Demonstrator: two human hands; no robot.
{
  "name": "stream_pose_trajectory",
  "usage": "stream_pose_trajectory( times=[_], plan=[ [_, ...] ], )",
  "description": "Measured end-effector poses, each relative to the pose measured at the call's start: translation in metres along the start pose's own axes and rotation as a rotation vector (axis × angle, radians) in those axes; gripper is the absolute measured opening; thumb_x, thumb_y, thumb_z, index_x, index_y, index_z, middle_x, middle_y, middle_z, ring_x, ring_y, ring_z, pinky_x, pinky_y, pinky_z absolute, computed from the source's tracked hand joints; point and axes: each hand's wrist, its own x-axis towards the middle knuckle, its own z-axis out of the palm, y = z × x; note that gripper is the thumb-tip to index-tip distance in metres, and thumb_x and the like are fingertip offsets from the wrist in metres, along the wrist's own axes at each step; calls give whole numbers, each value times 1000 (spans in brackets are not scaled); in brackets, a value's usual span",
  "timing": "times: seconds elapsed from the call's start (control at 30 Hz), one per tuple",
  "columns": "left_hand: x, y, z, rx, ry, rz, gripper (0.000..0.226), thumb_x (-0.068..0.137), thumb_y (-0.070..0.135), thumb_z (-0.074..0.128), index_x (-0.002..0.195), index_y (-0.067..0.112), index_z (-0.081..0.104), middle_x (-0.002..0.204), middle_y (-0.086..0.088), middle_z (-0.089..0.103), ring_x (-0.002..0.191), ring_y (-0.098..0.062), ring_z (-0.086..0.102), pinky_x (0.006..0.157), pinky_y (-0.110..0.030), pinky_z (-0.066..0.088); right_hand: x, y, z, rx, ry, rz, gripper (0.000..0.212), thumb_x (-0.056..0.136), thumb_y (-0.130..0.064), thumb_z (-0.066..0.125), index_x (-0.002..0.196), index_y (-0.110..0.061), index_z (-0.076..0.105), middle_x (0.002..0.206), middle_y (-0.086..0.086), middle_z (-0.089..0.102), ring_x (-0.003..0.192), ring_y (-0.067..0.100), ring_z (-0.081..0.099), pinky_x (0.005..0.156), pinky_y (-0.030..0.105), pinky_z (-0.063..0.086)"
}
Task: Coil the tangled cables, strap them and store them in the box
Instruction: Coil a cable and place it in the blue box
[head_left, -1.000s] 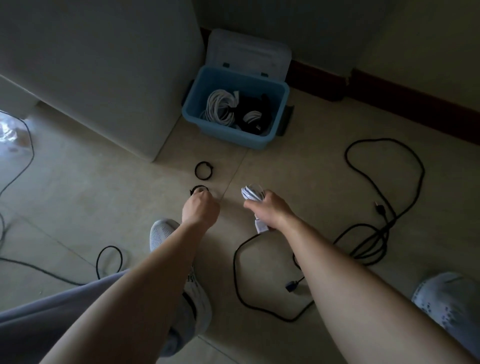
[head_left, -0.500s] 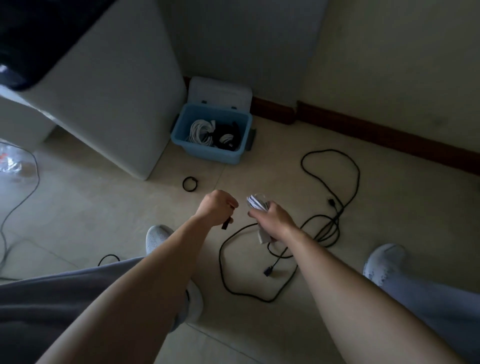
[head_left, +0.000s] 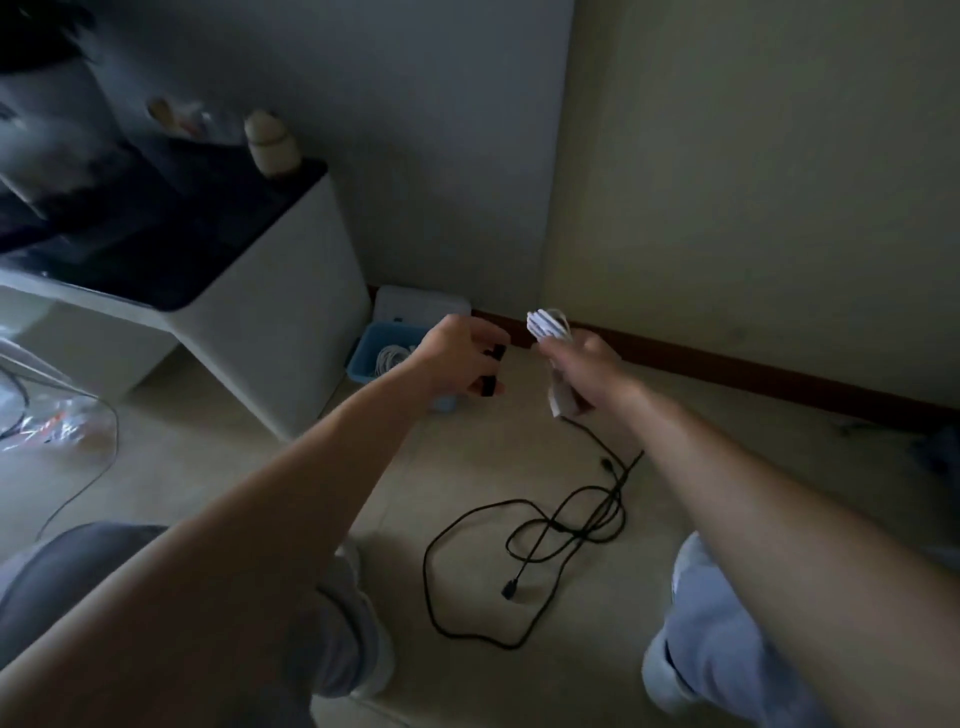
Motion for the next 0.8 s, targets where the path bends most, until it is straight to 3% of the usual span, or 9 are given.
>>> stream_pose_trajectory(
  times=[0.07,0.13,0.2,0.3,0.37,0.5,0.57,0.7,0.8],
  plan=[
    [-13,28,-5,-25,4,64,34,87,-8,66,113,14,70,96,-4,69,57,-12,71,53,-24,57,-8,-27,-17,22,-2,-40,40,63,-59,68,75,-20,65,57,-11,62,57,8,62,53,19,44],
    [-24,52,-11,-37,15,120,39,87,-9,65,118,13,70,95,1,68,59,-13,73,52,-22,56,-15,-50,-32,80,-23,-55,49,55,-62,66,80,-20,67,72,0,65,68,17,62,64,31,45],
    [-35,72,-15,-44,31,157,42,85,-10,65,119,15,70,98,4,70,60,-14,73,53,-22,57,-22,-66,-43,100,-43,-75,42,58,-57,67,80,-21,65,76,4,62,71,21,60,66,34,45],
    [-47,91,-18,-146,42,203,43,85,-14,61,114,16,71,104,-5,73,61,-15,73,55,-23,57,-32,-78,-54,60,-38,-121,31,66,-56,65,74,-26,66,67,-3,61,61,15,60,63,30,48],
    [-53,96,-17,-274,59,221,38,85,-14,63,109,13,72,103,-12,75,64,-20,73,59,-26,59,-35,-79,-58,-85,-3,-217,30,67,-59,61,71,-29,66,59,-10,61,54,9,59,55,24,47],
    [-56,90,-16,-491,104,227,16,87,4,74,101,12,76,87,-8,76,67,-21,72,66,-33,62,-36,-76,-58,-367,36,-306,51,59,-64,55,92,-26,57,77,-7,64,69,14,62,58,30,42],
    [-54,90,-19,-537,94,263,9,89,9,74,95,14,76,83,-4,75,68,-20,72,69,-36,63,-34,-78,-61,-448,106,-310,50,57,-65,52,93,-29,52,81,-9,63,72,12,61,59,31,42],
    [-53,90,-20,-626,-20,357,21,92,6,68,111,14,66,77,4,72,61,-15,68,63,-31,60,-37,-83,-64,-596,275,-382,41,61,-62,49,85,-30,39,70,-11,57,59,11,54,50,27,33],
    [-51,91,-17,-741,-84,329,32,81,14,71,112,16,67,75,4,69,60,-14,68,60,-27,59,-38,-85,-64,-693,348,-436,43,63,-63,50,88,-33,33,66,-12,50,54,6,45,48,24,25]
  ],
)
